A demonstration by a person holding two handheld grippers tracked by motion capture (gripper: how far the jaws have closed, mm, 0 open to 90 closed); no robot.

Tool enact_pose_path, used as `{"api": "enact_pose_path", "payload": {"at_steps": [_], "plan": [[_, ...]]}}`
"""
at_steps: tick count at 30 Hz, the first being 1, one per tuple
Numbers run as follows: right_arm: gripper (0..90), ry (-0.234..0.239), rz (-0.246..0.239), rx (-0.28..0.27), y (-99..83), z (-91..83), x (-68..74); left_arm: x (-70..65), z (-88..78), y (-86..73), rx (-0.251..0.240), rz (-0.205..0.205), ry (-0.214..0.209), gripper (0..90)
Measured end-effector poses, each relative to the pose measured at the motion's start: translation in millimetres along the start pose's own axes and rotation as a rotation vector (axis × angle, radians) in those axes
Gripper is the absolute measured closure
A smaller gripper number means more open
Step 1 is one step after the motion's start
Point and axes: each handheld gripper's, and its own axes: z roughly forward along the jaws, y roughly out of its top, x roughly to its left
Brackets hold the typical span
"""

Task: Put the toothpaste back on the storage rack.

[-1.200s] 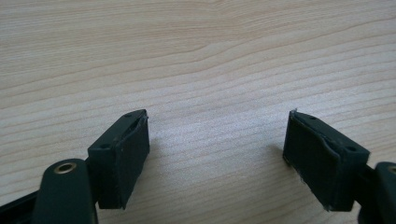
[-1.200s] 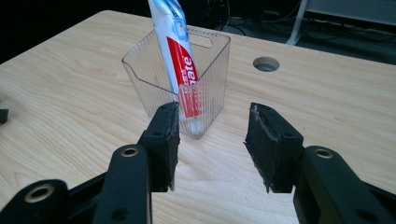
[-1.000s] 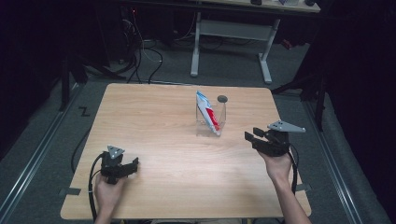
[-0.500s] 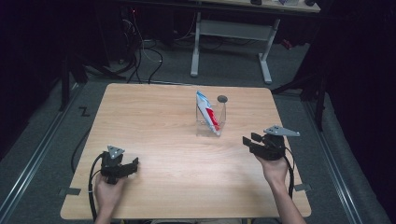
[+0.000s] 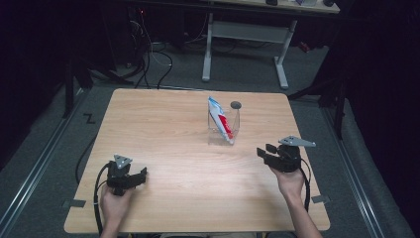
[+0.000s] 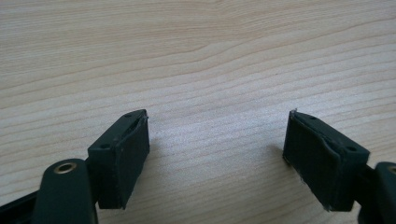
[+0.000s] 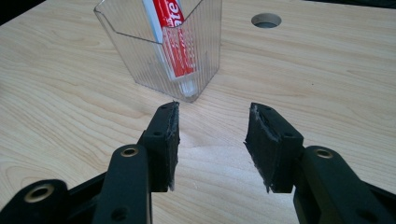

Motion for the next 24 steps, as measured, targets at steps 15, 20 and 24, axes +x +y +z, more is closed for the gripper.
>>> {"api": "enact_pose_path", "payload": {"at_steps": [15,20,24], "plan": [[54.1,-0.042,0.0,0.049,-17.6,17.2,-2.7,0.0,0.0,0.0,0.0,0.0,0.0,23.0],[54.2,-0.048,0.004,0.066,-23.0,22.8,-3.1,0.0,0.0,0.0,0.0,0.0,0.0,23.0],[54.1,-0.056,0.0,0.078,-25.3,27.6,-2.0,0.0,0.0,0.0,0.0,0.0,0.0,23.0]]}}
